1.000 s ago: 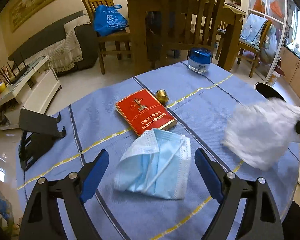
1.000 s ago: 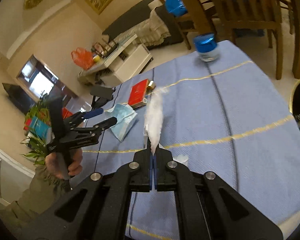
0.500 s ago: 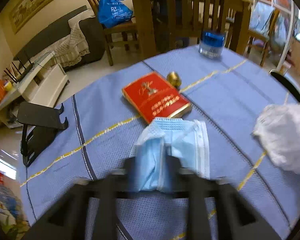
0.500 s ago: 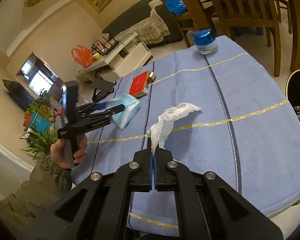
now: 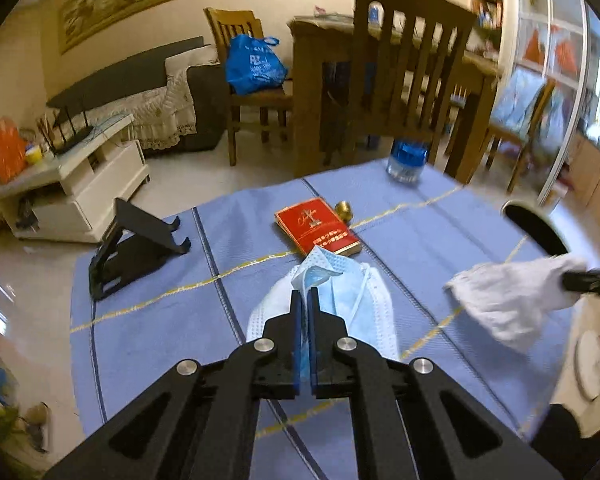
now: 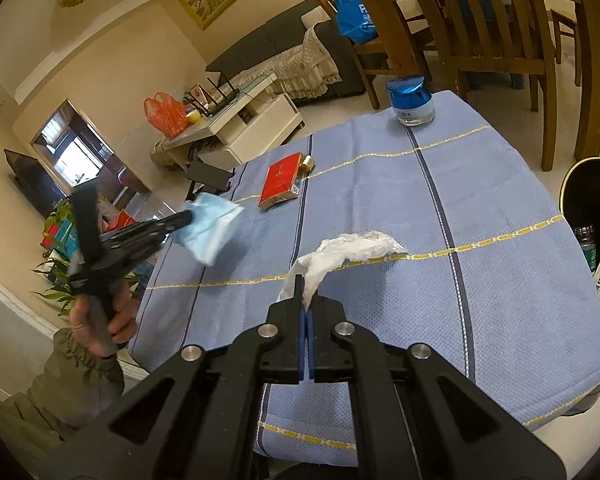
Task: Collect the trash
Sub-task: 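Grasp the blue face mask with the left tool while the right tool holds the tissue, then carry both items to the bin and open the right tool to drop the tissue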
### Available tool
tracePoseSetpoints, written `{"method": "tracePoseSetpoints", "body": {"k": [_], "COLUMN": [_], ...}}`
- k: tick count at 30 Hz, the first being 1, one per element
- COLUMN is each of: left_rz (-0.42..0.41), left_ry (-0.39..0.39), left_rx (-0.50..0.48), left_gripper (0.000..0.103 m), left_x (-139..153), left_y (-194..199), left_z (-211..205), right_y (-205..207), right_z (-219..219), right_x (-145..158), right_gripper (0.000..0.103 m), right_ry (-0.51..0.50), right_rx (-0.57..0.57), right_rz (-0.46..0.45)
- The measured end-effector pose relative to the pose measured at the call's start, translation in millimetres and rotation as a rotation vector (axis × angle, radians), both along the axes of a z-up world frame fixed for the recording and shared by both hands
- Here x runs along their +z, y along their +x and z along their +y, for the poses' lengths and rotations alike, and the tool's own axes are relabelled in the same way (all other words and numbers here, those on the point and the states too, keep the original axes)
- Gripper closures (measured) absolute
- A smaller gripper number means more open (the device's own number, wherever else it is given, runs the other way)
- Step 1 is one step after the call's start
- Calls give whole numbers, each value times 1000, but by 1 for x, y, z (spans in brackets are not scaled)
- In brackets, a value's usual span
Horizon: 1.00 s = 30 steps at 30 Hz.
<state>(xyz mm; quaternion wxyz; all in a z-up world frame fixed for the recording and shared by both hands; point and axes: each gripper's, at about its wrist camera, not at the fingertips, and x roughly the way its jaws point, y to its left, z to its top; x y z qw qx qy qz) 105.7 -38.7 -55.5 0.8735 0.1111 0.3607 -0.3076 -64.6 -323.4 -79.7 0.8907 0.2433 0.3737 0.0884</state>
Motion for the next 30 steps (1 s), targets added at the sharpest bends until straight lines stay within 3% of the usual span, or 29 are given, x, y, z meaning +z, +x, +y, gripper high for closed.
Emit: {"method": "tracePoseSetpoints", "body": {"k": [4, 11, 22, 27, 30], "left_rz": [-22, -133, -286, -316, -316], "left_ry": [-28, 17, 78, 86, 84], "left_rx": [27, 37, 31, -8, -30], "left_gripper": [101, 101, 101, 101, 101], "left_x": [18, 42, 73, 78, 77], "left_y": [-8, -29, -64, -83, -90], "left_z": [10, -25, -121, -162, -178], "right_y": [-2, -14, -45, -45, -44], "right_z": [-3, -27, -135, -188, -215], "right_x": [-1, 8, 33, 29, 17], "right_gripper": [102, 102, 102, 102, 102], "right_ry": [6, -10, -108, -242, -268], "right_rx": [-5, -65, -288, -413, -455], "right_rz": [-4, -26, -59, -4, 34]}}
